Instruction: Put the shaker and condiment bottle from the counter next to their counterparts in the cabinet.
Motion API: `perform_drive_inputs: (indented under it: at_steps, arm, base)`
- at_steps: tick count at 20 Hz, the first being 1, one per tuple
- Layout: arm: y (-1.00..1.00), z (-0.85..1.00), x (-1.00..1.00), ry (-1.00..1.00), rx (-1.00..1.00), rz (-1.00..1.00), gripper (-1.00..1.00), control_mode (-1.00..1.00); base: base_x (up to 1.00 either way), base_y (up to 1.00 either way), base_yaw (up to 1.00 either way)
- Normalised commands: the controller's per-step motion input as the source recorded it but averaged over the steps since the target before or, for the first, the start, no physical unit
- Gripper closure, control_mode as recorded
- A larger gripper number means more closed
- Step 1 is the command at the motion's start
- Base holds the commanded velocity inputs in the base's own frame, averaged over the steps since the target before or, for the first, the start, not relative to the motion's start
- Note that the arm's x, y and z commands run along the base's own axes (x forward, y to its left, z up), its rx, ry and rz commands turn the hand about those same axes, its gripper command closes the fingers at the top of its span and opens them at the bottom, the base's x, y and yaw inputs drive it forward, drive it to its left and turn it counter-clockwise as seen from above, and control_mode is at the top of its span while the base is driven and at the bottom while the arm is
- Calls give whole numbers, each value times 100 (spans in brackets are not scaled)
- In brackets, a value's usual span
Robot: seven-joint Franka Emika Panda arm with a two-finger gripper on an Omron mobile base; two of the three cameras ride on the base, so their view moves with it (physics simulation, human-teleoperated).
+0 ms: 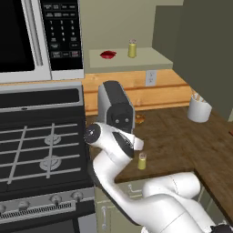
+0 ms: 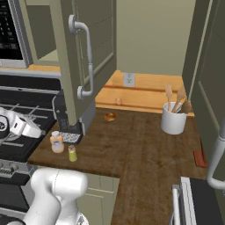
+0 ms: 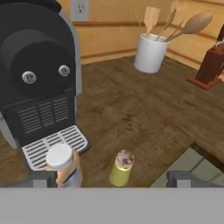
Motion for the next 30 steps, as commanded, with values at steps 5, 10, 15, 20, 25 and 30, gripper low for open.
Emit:
perform_drive_inputs:
  at_steps: [5, 10, 15, 20, 25, 30]
  arm:
    - [6, -67, 0, -17, -1, -3, -100, -100]
    - [19, -41, 1, -21, 0, -10, -100, -100]
    - [8, -16, 0, -3, -3, -1, -100, -100]
    - [18, -36, 8, -1, -7, -1, -100, -100]
    - [7, -10, 14, 0, -2, -4, -100, -100]
    - [14, -4, 25, 0, -1, -7, -100, -100]
  base:
    - [0, 0, 0]
    - [0, 0, 0]
    - [0, 0, 0]
    - [0, 0, 0]
    - [0, 0, 0]
    - [0, 0, 0]
